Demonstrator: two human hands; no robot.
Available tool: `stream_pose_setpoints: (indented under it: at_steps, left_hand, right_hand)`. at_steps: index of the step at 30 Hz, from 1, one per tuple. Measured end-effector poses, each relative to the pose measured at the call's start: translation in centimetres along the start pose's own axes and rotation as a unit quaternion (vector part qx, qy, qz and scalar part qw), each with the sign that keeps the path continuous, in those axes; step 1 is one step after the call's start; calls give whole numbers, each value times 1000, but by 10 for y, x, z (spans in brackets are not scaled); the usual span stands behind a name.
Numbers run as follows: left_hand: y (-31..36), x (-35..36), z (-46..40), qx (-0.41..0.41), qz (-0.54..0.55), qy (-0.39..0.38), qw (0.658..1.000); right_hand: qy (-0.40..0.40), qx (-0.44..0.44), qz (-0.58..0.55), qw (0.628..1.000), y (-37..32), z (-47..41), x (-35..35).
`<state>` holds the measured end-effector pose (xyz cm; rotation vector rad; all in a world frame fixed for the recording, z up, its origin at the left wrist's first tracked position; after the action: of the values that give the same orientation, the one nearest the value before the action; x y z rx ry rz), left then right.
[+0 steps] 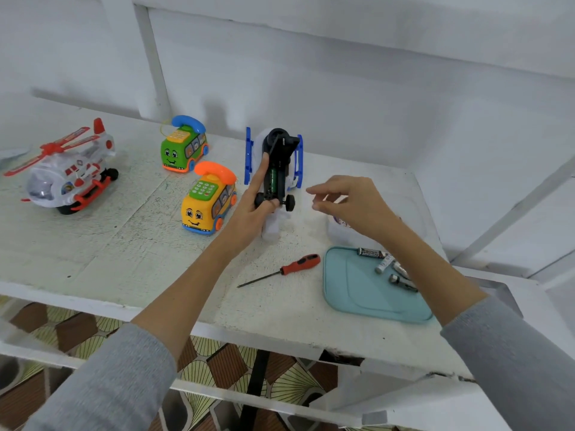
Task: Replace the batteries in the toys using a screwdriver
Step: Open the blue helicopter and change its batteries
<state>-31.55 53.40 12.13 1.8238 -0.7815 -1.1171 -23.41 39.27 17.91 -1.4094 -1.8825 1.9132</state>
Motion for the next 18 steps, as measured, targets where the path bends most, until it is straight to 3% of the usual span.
stream_pose_setpoints:
  at_steps: [7,18]
  left_hand:
    - [4,2,2,-2,-10,9,1000]
    - [0,-2,4,17,3,17,1000]
  right_hand:
    - [-4,99,96,990,70,75,-38]
    - [-21,21,217,976,103,94,-31]
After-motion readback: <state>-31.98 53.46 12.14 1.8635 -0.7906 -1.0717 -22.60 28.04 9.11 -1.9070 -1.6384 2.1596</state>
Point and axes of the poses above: each hand's wrist, its own z-axis away from the middle knuckle, its own x-axis out of the palm, y = z × x, the point moved 6 cm from there along -z, towards the middle knuckle, and after that the axes turned 12 degrees about -z, right-handed, at the moved point
